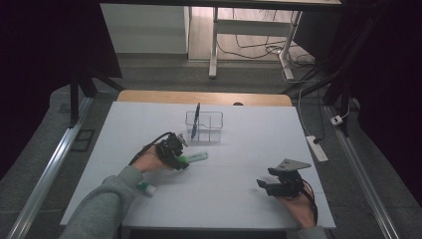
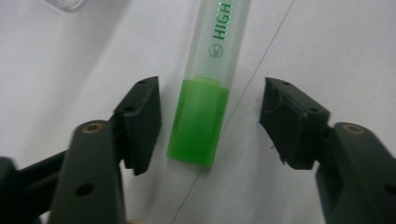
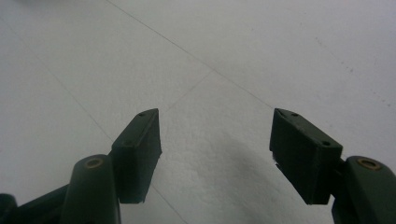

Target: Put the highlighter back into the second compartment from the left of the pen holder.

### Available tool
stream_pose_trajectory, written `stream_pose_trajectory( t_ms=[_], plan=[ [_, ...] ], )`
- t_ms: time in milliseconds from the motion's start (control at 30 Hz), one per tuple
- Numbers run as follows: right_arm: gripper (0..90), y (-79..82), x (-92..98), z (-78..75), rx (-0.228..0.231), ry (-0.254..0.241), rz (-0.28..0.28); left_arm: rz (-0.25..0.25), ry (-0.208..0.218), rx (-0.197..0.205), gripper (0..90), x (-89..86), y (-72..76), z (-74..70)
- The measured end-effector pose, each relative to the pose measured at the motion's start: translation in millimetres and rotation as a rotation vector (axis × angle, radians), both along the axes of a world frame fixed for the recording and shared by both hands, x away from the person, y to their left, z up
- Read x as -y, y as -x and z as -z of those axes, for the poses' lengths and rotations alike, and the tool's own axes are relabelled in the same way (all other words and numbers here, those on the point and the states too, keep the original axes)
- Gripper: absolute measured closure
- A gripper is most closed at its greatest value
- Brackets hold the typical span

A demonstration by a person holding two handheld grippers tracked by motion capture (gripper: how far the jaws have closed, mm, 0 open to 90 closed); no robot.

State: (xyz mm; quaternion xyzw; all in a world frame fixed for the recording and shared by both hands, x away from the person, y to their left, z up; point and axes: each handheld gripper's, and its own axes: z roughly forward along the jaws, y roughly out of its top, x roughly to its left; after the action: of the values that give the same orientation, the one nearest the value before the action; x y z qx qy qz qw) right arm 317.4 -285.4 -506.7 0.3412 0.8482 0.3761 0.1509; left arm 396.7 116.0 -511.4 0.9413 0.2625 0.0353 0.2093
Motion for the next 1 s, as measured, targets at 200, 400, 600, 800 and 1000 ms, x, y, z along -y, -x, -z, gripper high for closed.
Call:
stream_pose_trajectory(
  t_ms=[200,400,600,800,1000],
  plan=[
    [33.7,-0.1,-0.1,0.1,-0.001,0.001,0.000,0.036,-0.026,0.008,50.1,1.8,0.7,1.8],
    [33.7,-0.2,-0.5,0.5,-0.002,0.002,0.000,0.069,-0.039,0.013,65.8,5.5,2.8,0.3],
    [33.7,0.3,-0.9,-0.2,0.001,0.004,-0.001,0.070,-0.053,0.023,66.3,7.1,3.9,-0.5],
    [33.7,0.4,0.2,-0.8,0.006,-0.002,0.003,0.070,-0.048,0.026,66.4,6.5,4.2,-0.8],
    [33.8,0.5,0.8,-1.1,0.007,-0.003,0.004,0.063,-0.019,0.040,66.4,4.5,5.6,-5.7]
  ],
)
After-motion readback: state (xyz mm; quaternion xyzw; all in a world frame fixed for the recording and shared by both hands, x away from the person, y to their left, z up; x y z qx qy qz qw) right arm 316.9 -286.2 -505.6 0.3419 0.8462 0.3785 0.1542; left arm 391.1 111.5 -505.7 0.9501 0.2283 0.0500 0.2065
